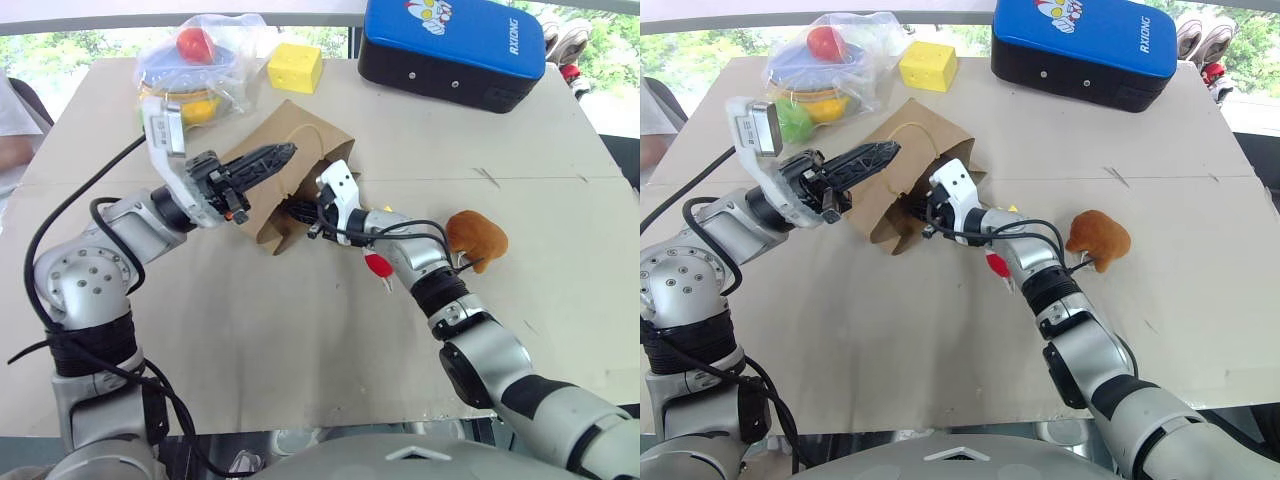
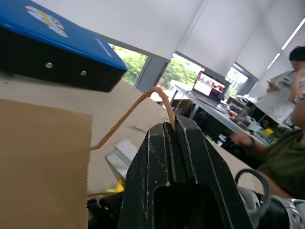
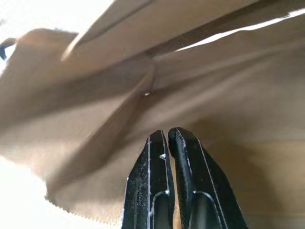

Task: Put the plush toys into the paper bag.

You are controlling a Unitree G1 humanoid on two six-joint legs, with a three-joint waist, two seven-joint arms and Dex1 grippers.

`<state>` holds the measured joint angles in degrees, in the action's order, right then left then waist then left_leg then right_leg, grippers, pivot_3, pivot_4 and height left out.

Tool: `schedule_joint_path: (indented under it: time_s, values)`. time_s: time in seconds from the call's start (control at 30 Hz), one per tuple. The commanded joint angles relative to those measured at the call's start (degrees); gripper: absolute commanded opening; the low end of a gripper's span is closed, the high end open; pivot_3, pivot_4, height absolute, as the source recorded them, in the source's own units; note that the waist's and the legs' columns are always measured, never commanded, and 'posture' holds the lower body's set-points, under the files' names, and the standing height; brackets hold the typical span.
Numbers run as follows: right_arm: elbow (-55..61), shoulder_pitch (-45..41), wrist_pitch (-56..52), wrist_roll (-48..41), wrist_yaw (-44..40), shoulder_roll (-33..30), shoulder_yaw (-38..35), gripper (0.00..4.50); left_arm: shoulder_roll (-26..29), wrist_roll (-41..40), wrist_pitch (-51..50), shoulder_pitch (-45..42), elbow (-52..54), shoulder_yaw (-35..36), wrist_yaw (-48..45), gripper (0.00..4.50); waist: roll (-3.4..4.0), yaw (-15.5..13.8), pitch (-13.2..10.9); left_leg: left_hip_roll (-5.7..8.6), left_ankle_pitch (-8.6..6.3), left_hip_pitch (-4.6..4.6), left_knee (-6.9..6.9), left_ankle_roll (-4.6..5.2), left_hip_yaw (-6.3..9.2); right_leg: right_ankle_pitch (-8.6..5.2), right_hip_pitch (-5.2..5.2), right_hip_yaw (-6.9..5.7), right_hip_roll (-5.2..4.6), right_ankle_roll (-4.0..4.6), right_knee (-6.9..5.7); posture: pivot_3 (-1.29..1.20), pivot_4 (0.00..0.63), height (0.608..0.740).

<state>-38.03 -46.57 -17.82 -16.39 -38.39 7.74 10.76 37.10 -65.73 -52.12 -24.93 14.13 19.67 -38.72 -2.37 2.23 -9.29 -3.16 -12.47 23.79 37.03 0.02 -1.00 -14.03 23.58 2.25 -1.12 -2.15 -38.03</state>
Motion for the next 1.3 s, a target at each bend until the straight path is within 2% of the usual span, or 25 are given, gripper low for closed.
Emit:
schedule_joint_path:
  time_s: [0.03, 0.27, 0.33, 0.6, 0.77, 0.87, 1.0, 1.3]
  values:
    - [1.2, -2.0, -6.2, -4.1, 4.0, 7.9, -3.3, 0.03, 0.2, -2.5, -0.2, -1.3, -0.2, 1.4, -0.4, 0.00, 0.00, 0.0, 0.0, 0.00, 0.00, 0.00, 0.00, 0.00, 0.00, 0.00, 0.00, 0.00, 0.00, 0.00, 0.00, 0.00, 0.150, 0.740]
    - [-2.1, -4.3, -6.7, -7.0, 8.8, 11.9, -4.5, 0.03, -1.6, -6.9, -1.3, -1.3, 1.4, 1.7, 3.9, 0.00, -0.01, 0.0, 0.0, 0.01, 0.00, 0.02, -0.01, 0.01, -0.01, 0.00, 0.00, 0.01, -0.01, 0.00, 0.03, 0.00, 0.150, 0.740]
    - [-0.1, -4.1, -8.8, -10.5, 8.5, 12.5, -5.6, 0.03, -1.5, -7.7, -1.4, -0.1, 2.2, 1.9, 4.6, 0.00, 0.00, 0.0, 0.0, 0.01, 0.00, 0.01, -0.01, 0.01, -0.01, 0.00, 0.00, 0.01, 0.00, 0.00, 0.03, 0.00, 0.150, 0.740]
    - [5.8, -6.8, -15.5, -15.1, 9.0, 9.9, -4.7, 0.03, -1.6, -11.3, -1.6, 2.0, 3.6, 2.2, 7.1, 0.00, 0.02, 0.1, 0.0, -0.01, 0.00, 0.03, -0.06, 0.01, -0.02, 0.00, 0.03, 0.02, 0.00, 0.00, 0.05, 0.00, 0.150, 0.740]
    - [2.4, -10.7, -11.4, -9.4, 8.4, 9.1, -0.1, 0.03, -3.5, -13.7, -0.9, -0.2, 3.2, 1.7, 9.9, 0.00, 0.03, 0.1, 0.0, -0.01, 0.00, 0.04, -0.07, 0.01, -0.03, 0.00, 0.08, 0.03, 0.03, 0.00, 0.05, 0.00, 0.150, 0.740]
    - [-2.3, -11.1, -4.2, -6.0, 7.5, 9.5, 1.8, 0.03, -4.7, -15.6, -0.6, -1.0, 3.7, 1.7, 12.2, 0.00, 0.02, 0.1, 0.0, 0.00, 0.00, 0.03, -0.14, 0.01, -0.04, -0.01, 0.08, 0.04, 0.02, 0.00, 0.10, 0.00, 0.150, 0.740]
    - [-5.1, -6.7, 7.7, 2.3, 4.3, 8.3, 9.6, 0.03, -5.7, -18.0, -0.2, -0.5, 5.0, 1.8, 15.0, 0.00, 0.00, 0.2, 0.0, 0.01, 0.00, 0.08, -0.17, 0.01, -0.08, 0.00, 0.12, 0.07, 0.00, 0.00, 0.15, 0.00, 0.150, 0.740]
    - [-4.5, -1.7, 14.9, 8.9, -4.5, 3.7, 16.3, 0.03, -6.2, -17.7, 0.9, 0.4, 5.8, 0.4, 15.5, 0.00, 0.00, 0.1, 0.0, 0.01, 0.00, 0.06, -0.22, 0.00, -0.09, 0.00, 0.15, 0.09, 0.00, 0.00, 0.13, 0.00, 0.150, 0.740]
